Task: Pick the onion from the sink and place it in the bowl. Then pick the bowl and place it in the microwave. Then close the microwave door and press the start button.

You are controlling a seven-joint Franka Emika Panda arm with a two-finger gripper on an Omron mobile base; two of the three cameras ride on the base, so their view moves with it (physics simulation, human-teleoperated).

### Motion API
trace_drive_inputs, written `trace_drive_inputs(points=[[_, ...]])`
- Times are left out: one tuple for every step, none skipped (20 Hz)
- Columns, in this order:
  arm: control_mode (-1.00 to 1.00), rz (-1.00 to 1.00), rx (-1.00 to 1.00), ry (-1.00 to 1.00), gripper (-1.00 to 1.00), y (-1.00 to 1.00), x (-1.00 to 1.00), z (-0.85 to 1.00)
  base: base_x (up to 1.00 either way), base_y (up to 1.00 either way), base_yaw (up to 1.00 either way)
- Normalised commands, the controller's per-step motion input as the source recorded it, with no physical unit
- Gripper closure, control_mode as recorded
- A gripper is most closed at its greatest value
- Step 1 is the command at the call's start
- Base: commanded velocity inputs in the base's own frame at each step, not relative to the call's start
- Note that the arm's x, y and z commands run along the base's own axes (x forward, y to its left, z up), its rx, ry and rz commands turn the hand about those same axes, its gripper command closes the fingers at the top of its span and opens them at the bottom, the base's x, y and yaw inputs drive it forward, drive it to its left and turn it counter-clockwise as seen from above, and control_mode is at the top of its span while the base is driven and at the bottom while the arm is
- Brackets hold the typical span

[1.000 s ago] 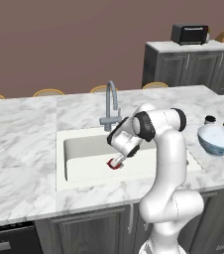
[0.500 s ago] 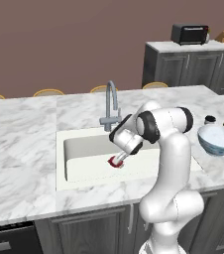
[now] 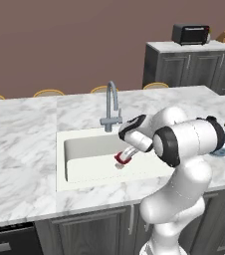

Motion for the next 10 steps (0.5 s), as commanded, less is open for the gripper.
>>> trace_drive_inputs(points=[[-1.00, -0.05, 0.00, 0.12, 1.00, -0.51, -0.31, 0.94, 0.00, 0.00, 0.00], [-1.00, -0.04, 0.00, 0.13, 1.00, -0.57, -0.29, 0.94, 0.00, 0.00, 0.00], [-1.00, -0.04, 0.00, 0.15, 1.00, -0.59, -0.15, 0.94, 0.00, 0.00, 0.00], [-1.00, -0.05, 0.00, 0.16, 1.00, -0.63, -0.14, 0.99, 0.00, 0.00, 0.00], [-1.00, -0.06, 0.00, 0.16, 1.00, -0.71, -0.11, 0.99, 0.00, 0.00, 0.00], [-1.00, -0.07, 0.00, 0.17, 1.00, -0.71, -0.08, 1.00, 0.00, 0.00, 0.00], [-1.00, -0.09, 0.00, 0.19, 1.00, -0.75, -0.08, 1.00, 0.00, 0.00, 0.00], [-1.00, -0.10, 0.00, 0.18, 1.00, -0.77, -0.05, 1.00, 0.00, 0.00, 0.00], [-1.00, -0.12, 0.00, 0.18, 1.00, -0.76, 0.00, 1.00, 0.00, 0.00, 0.00], [-1.00, -0.14, 0.00, 0.19, 1.00, -0.81, -0.06, 1.00, 0.00, 0.00, 0.00]])
